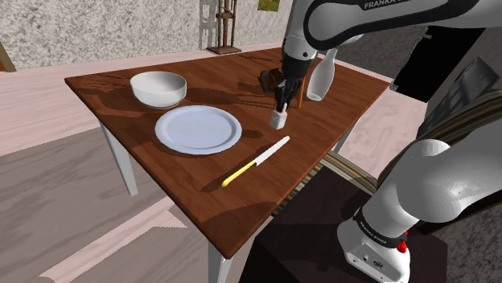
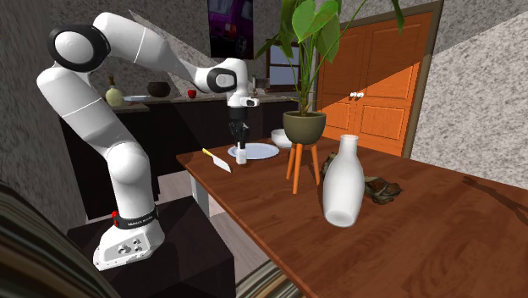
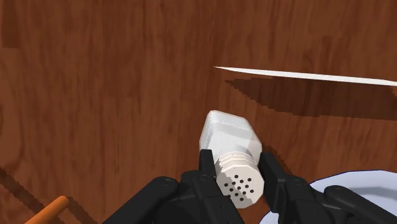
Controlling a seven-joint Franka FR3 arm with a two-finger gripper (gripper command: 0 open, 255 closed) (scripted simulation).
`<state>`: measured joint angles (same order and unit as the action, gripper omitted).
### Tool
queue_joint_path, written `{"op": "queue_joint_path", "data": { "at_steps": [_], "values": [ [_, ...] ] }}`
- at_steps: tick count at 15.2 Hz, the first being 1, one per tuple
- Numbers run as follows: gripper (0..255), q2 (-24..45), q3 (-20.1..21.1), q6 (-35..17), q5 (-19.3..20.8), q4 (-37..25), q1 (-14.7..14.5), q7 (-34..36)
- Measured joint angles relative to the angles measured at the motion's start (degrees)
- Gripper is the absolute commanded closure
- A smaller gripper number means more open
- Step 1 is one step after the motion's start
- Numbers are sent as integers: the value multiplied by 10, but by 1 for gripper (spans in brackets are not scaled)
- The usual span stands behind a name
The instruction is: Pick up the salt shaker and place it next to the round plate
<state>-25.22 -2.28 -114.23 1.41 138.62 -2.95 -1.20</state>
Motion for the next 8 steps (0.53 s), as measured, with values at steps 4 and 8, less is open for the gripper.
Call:
{"op": "queue_joint_path", "data": {
  "at_steps": [4, 8],
  "values": [
    [255, 12, 0, -35, 0, 22, -1, 1],
    [255, 14, 0, -46, 0, 32, 0, 1]
  ]
}}
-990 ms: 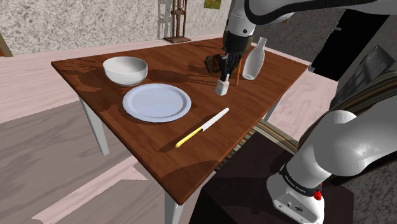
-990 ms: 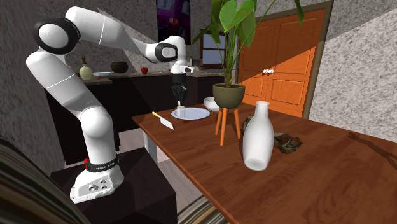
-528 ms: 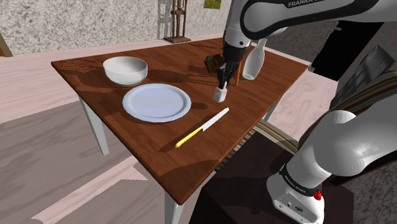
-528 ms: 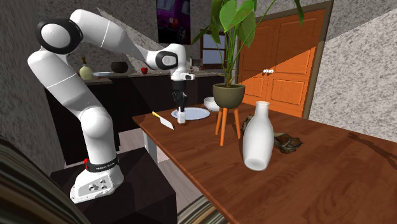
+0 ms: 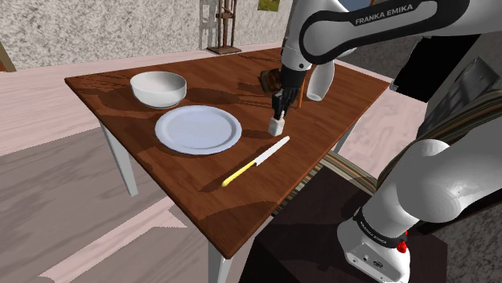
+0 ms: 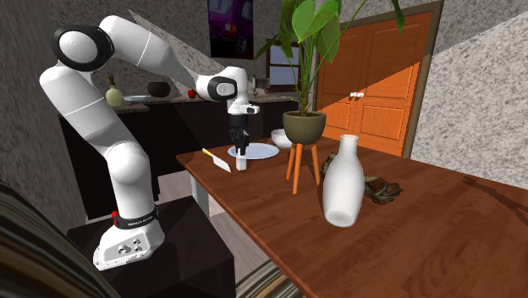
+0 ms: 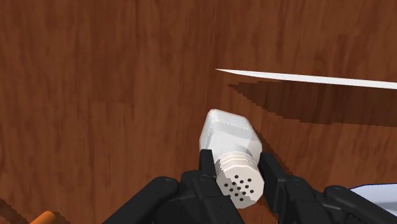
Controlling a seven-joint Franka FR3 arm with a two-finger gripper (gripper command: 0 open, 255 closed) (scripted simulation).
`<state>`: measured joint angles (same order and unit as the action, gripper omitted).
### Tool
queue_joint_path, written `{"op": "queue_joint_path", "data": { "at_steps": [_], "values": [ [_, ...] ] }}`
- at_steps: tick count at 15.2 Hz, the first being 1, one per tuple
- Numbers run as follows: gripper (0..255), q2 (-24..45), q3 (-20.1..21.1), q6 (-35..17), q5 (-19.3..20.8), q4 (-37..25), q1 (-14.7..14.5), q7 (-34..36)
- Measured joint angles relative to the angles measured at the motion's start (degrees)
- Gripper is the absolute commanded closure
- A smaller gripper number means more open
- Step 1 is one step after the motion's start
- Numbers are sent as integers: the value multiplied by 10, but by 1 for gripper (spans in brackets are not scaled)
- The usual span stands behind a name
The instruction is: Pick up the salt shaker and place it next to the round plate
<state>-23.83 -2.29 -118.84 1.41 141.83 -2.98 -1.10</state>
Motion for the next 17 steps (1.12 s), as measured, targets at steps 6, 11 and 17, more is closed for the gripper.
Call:
{"op": "queue_joint_path", "data": {
  "at_steps": [6, 11, 17],
  "values": [
    [0, 0, 0, -1, 0, 0, 0, 0],
    [0, -4, -1, 23, 0, -21, 0, -1],
    [0, -21, 1, 76, -1, -55, 0, 0]
  ]
}}
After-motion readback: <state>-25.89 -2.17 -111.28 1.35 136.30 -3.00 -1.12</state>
